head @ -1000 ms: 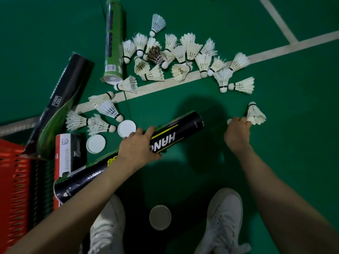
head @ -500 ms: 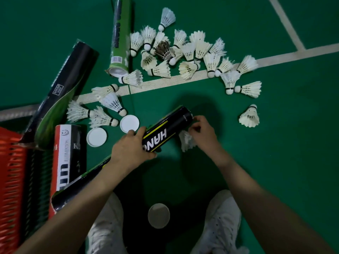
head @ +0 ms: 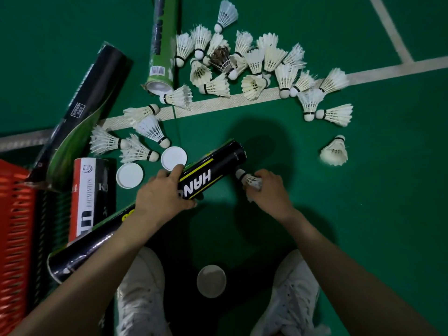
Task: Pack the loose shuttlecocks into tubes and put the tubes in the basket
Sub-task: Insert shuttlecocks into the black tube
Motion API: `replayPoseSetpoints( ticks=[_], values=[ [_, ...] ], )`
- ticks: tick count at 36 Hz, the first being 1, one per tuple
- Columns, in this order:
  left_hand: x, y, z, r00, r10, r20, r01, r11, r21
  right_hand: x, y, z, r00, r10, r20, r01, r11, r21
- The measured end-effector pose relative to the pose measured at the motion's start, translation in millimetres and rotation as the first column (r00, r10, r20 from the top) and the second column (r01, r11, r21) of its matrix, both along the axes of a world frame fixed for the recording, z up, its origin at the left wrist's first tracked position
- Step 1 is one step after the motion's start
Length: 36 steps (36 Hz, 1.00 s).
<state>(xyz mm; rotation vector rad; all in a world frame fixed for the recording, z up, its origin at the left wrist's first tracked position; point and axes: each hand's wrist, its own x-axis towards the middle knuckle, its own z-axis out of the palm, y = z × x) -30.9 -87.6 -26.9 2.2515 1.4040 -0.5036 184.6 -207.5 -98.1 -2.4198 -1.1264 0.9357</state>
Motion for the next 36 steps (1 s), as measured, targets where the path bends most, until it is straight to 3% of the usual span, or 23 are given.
replayPoseSetpoints(
  ticks=[4,7,10,16,21,24,32,36],
  values=[
    [-4,3,1,1.0,0.001,-0.01,-0.001,1.0,0.002,9,11,13,0.923,-0.294,-0.25,0.339,0.927,0.162],
    [-6,5,2,1.0,-0.01,-0.012,0.01,1.0,0.008,28,22,20,0.877,-0.381,-0.291,0.454,0.856,0.247],
    [-5,4,3,0.999,-0.033,-0.011,0.033,0.999,0.011,46,27,27,0.845,-0.328,-0.421,0.438,0.877,0.197],
    [1,1,7,0.993,-0.114,0.043,0.114,0.993,0.0,61,30,44,0.771,-0.064,-0.634,0.167,0.98,0.105],
    [7,0,17,0.981,-0.179,0.071,0.179,0.984,0.006,60,34,55,0.72,-0.097,-0.687,0.227,0.969,0.101],
    [15,-5,23,0.974,-0.198,0.106,0.199,0.98,-0.005,57,36,60,0.605,-0.133,-0.785,0.329,0.94,0.095],
    [54,-11,24,0.959,-0.266,0.102,0.262,0.964,0.046,62,35,58,0.624,-0.174,-0.762,0.359,0.93,0.082],
    [73,-13,14,0.964,-0.247,0.102,0.246,0.969,0.018,77,33,54,0.737,-0.35,-0.578,0.543,0.816,0.197]
  ],
)
